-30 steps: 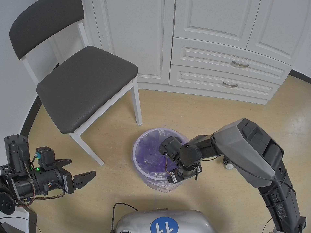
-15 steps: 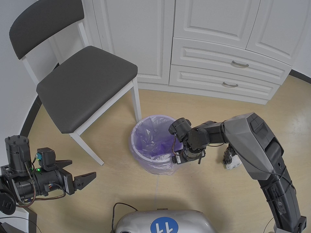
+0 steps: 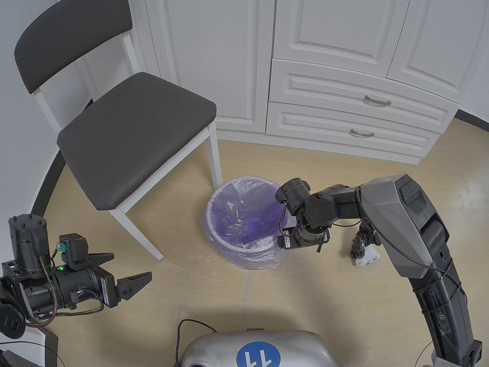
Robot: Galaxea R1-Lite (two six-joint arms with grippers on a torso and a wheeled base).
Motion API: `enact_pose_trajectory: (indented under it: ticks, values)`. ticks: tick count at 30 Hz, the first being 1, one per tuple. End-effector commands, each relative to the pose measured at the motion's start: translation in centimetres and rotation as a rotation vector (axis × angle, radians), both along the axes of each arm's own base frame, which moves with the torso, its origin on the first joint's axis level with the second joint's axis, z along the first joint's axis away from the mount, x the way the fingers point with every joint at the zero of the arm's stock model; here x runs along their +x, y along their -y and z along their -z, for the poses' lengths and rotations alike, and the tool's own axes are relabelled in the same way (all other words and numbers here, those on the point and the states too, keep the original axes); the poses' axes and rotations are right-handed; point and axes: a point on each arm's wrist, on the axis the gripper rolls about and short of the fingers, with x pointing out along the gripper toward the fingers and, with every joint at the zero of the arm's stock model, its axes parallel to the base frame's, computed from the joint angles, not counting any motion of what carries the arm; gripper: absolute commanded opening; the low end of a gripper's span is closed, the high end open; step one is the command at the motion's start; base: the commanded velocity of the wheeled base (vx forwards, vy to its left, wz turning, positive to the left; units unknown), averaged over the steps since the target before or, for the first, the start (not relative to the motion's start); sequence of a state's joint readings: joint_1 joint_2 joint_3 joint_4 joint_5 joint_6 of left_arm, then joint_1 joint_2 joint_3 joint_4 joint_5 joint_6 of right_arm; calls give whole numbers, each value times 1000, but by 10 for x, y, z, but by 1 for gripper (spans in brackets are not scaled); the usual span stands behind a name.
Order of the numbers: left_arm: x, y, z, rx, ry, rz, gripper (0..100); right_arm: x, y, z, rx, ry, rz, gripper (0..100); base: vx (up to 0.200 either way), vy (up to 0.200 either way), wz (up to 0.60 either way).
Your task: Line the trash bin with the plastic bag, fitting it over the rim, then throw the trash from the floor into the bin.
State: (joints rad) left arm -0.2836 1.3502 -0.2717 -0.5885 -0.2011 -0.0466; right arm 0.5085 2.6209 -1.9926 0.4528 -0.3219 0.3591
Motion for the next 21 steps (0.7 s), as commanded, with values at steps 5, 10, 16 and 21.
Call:
enact_pose_trajectory:
  ticks: [5, 10, 16, 21]
  values:
    - [1, 0, 3, -3, 11, 0, 100, -43, -25, -8, -25, -46, -88, 100, 0, 0, 0]
    - [2, 1, 5, -4, 18, 2, 100, -62, -35, -6, -29, -40, -137, 100, 0, 0, 0]
    - [2, 1, 5, -6, 23, 4, 100, -65, -44, 5, 10, 27, -159, 100, 0, 0, 0]
    - [2, 1, 6, -5, 21, 4, 100, -63, -44, 14, 17, 61, -179, 100, 0, 0, 0]
